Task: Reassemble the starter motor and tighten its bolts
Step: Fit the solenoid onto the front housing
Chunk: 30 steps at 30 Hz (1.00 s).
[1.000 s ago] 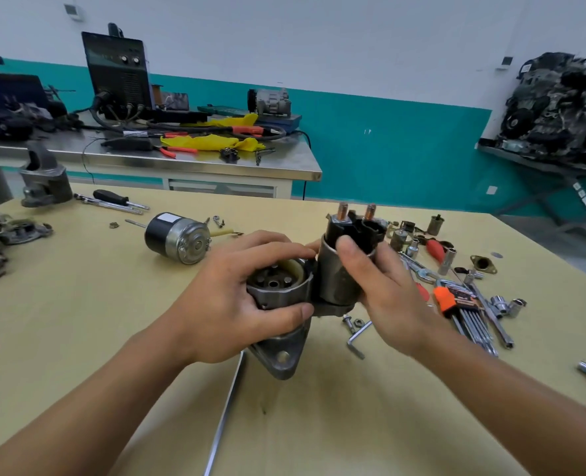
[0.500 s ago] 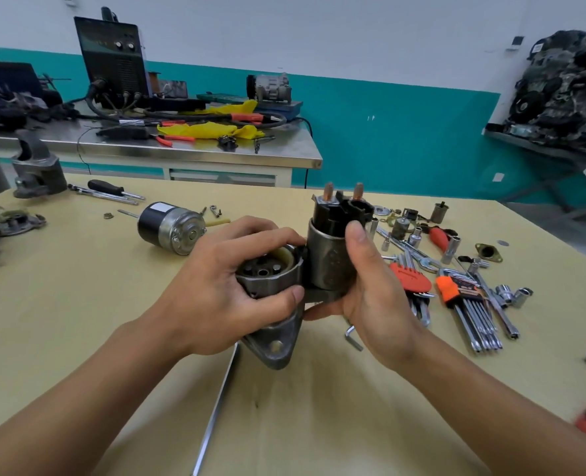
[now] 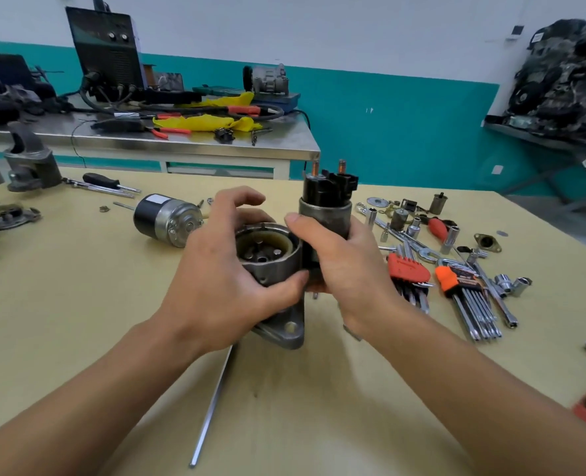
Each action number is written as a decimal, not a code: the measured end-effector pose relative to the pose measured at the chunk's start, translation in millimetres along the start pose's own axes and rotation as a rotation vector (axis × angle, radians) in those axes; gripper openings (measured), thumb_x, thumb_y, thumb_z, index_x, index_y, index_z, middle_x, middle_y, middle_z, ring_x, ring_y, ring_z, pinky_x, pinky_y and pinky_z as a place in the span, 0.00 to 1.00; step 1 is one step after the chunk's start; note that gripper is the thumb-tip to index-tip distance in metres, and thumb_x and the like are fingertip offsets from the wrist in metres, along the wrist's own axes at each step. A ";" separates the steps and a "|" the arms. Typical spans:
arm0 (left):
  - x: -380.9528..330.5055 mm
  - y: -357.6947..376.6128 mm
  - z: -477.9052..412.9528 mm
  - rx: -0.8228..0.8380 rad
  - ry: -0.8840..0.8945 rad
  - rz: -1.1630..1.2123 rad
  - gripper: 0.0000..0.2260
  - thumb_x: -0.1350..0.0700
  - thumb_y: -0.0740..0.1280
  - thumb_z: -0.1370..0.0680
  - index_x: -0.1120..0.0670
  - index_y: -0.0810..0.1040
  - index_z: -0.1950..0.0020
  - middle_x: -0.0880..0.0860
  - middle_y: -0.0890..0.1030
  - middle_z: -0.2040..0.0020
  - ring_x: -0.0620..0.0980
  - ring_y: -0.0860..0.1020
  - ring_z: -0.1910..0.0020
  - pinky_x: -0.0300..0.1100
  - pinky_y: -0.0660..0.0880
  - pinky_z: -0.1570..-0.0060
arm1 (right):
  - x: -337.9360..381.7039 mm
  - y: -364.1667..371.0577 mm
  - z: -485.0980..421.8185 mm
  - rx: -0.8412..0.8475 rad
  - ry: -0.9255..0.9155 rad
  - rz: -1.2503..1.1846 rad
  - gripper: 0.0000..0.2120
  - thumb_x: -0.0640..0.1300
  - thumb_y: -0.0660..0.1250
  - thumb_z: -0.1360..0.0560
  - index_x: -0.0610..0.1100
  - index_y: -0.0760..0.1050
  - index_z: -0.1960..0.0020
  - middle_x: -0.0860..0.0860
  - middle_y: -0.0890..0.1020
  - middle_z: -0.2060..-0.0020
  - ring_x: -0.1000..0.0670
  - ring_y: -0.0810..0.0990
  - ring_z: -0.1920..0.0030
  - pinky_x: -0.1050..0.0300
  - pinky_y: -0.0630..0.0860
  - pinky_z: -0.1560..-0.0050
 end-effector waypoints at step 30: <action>-11.0 12.2 8.4 -0.180 0.008 -0.121 0.27 0.41 0.75 0.37 0.47 0.68 0.44 0.44 0.79 0.53 0.45 0.80 0.53 0.42 0.78 0.55 | -8.9 12.5 4.4 -0.041 -0.018 -0.326 0.10 0.39 0.71 0.32 0.50 0.79 0.53 0.48 0.82 0.59 0.44 0.84 0.54 0.47 0.84 0.54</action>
Point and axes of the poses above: each hand's wrist, its own z-axis away from the middle knuckle, its own y-axis out of the palm, x = y × z, the point moved 2 cm from there along -z, towards the middle knuckle
